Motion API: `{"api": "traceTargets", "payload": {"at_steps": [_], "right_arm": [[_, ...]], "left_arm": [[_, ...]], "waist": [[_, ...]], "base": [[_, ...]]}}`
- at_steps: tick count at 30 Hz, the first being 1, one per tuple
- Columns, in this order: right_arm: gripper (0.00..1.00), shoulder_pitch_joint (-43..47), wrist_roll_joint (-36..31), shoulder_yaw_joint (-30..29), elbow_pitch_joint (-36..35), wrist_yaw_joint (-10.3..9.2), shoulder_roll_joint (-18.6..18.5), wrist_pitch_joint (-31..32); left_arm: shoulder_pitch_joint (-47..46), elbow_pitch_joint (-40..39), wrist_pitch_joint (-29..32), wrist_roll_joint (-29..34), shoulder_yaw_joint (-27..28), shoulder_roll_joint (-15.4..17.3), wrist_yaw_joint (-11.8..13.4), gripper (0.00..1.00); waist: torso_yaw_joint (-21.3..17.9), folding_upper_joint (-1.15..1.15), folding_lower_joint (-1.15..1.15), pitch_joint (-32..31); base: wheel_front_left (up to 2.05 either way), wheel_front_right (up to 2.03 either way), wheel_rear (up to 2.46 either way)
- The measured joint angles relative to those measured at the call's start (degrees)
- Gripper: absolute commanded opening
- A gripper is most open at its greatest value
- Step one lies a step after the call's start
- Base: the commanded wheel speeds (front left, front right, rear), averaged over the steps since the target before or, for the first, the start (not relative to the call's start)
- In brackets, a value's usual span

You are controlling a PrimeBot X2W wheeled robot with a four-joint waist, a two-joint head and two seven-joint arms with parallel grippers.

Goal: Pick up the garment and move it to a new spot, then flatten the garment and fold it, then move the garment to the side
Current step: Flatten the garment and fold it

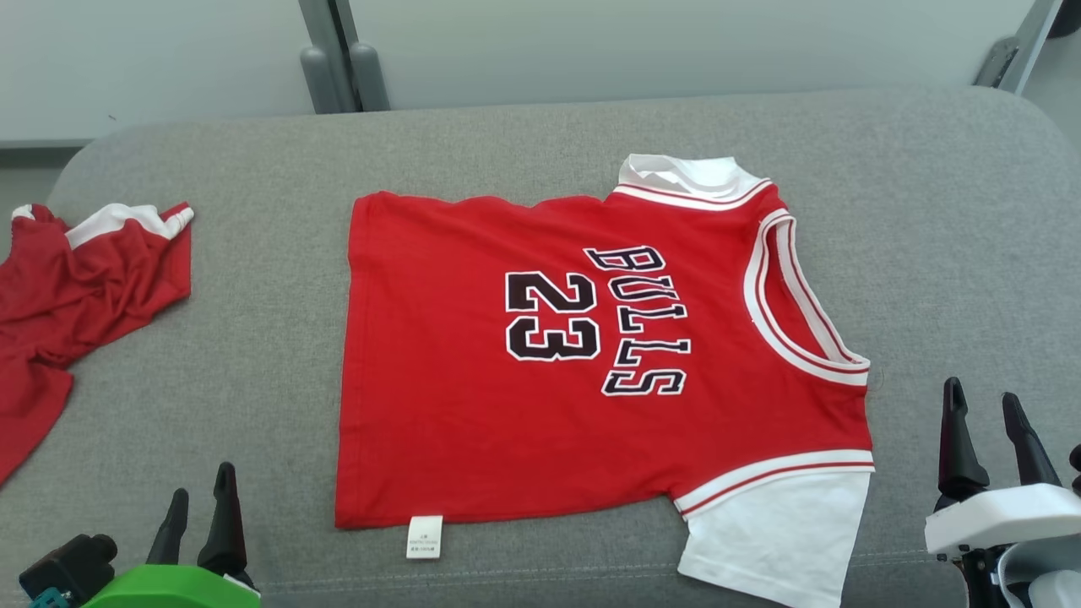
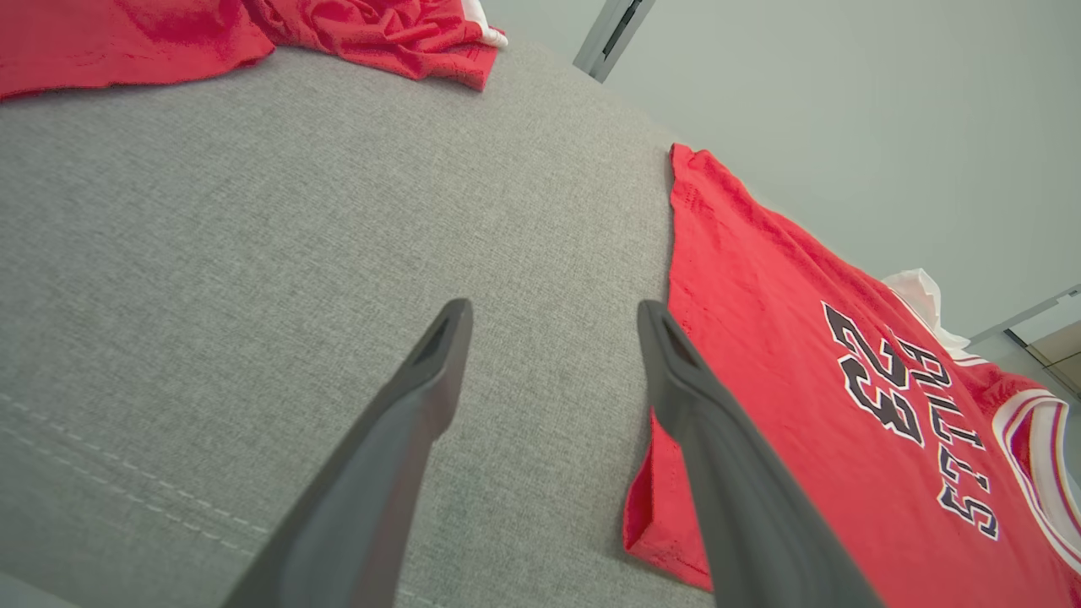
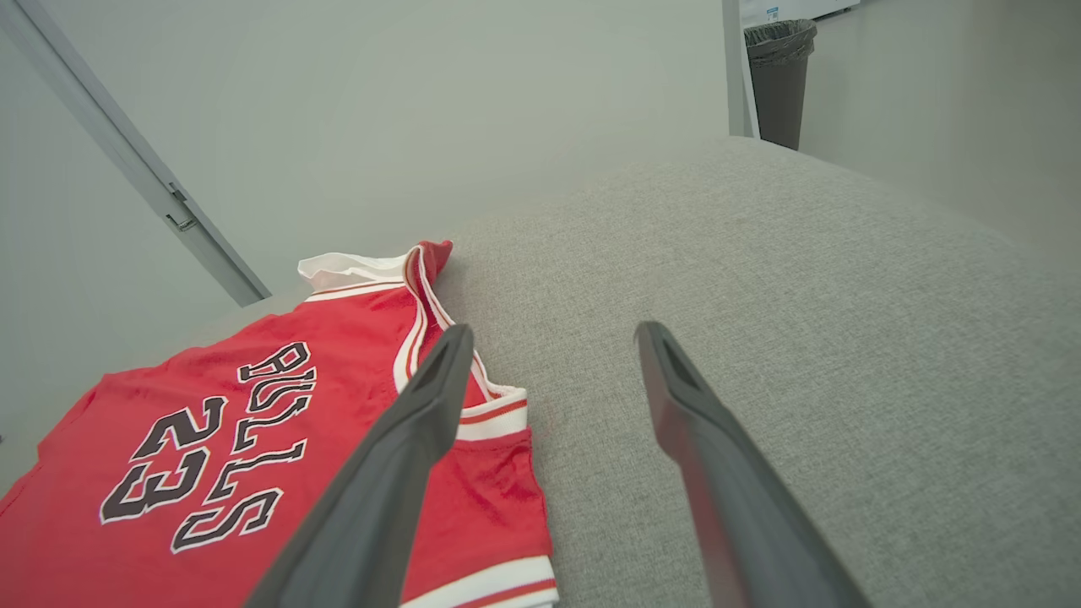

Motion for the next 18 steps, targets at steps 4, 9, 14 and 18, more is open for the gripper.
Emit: {"api": "traceTargets", "payload": {"at_steps": [4, 9, 14, 18], "right_arm": [[1.0, 3.2, -4.7, -0.9, -3.1, -0.16, -0.3, 0.0], [1.0, 7.8, -10.3, -1.2, -6.5, -0.97, -1.2, 0.0], [1.0, 11.0, -13.8, -0.6, -9.2, -0.98, -1.8, 0.0], [1.0, 13.3, -15.5, 0.3, -11.1, -0.98, -1.7, 0.0]], "left_arm": [[2.7, -2.0, -0.8, 3.4, 0.1, 2.1, -0.3, 1.0], [6.2, -4.9, -1.0, 7.5, -0.3, 3.0, -0.3, 1.0], [8.5, -8.2, -1.0, 12.2, -1.8, 4.8, -0.3, 1.0], [10.8, -11.3, -1.0, 14.3, -0.7, 5.1, -0.3, 1.0]], "waist": [[-0.4, 0.0, 0.0, -1.9], [-1.0, 0.0, 0.0, -3.3], [-1.2, 0.0, 0.0, -4.4], [-1.3, 0.0, 0.0, -4.8]], "base": [[0.0, 0.0, 0.0], [0.0, 0.0, 0.0], [0.0, 0.0, 0.0], [0.0, 0.0, 0.0]]}}
